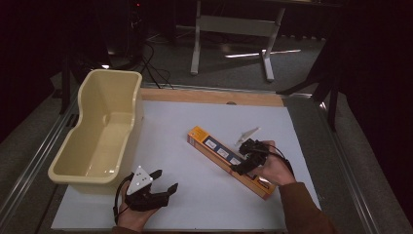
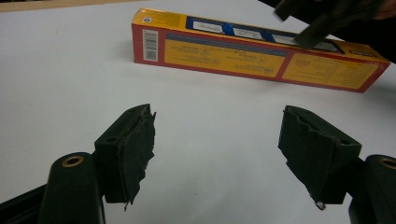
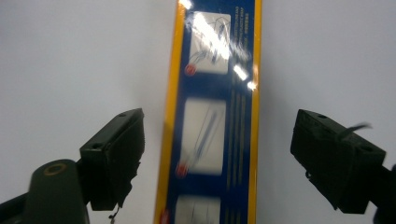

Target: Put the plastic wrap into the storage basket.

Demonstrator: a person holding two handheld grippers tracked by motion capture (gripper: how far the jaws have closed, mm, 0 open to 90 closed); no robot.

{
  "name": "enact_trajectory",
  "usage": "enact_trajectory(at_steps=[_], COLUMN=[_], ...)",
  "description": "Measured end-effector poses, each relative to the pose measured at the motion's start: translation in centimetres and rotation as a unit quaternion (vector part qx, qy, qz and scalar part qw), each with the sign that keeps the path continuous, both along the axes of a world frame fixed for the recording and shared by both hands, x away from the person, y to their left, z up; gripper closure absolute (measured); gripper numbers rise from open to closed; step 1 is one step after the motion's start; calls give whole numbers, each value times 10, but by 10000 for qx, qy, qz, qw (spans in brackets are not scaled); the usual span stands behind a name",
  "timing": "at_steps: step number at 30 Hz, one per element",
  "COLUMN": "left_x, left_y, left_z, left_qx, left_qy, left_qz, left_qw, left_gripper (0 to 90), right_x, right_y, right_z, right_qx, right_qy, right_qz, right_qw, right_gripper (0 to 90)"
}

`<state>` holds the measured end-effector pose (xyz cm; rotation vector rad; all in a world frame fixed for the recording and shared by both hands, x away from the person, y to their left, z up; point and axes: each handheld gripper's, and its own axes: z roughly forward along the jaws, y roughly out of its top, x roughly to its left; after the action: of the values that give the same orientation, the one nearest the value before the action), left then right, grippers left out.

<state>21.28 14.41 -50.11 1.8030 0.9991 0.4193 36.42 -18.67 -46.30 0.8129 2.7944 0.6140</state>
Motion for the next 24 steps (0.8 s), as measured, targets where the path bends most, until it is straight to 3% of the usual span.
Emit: enact_trajectory(at_steps=[5,9,12,16,18,24], left_x=[1,1,2,1,1,0], left_y=[0,-2,-3,-5,-5,-3], left_z=[-1,-1,-3,-3,-3,-3], left_qx=[1,22,30,64,73,28], left_qy=[22,28,62,61,59,62], left_qz=[-9,-41,-59,-98,-98,-53], left_qw=[10000,10000,10000,9999,9999,10000], left_gripper=[265,264,265,266,267,268], right_x=[20,32,35,35,36,40], right_y=[16,19,22,33,37,45], right_z=[-19,-26,-27,-27,-28,-25], right_qx=[-385,-325,-384,-517,-722,-1157], right_qy=[299,697,779,751,791,1120], right_qz=[116,209,282,389,437,230], right_qw=[9987,9968,9958,9951,9933,9867], right_gripper=[186,198,205,311,319,368])
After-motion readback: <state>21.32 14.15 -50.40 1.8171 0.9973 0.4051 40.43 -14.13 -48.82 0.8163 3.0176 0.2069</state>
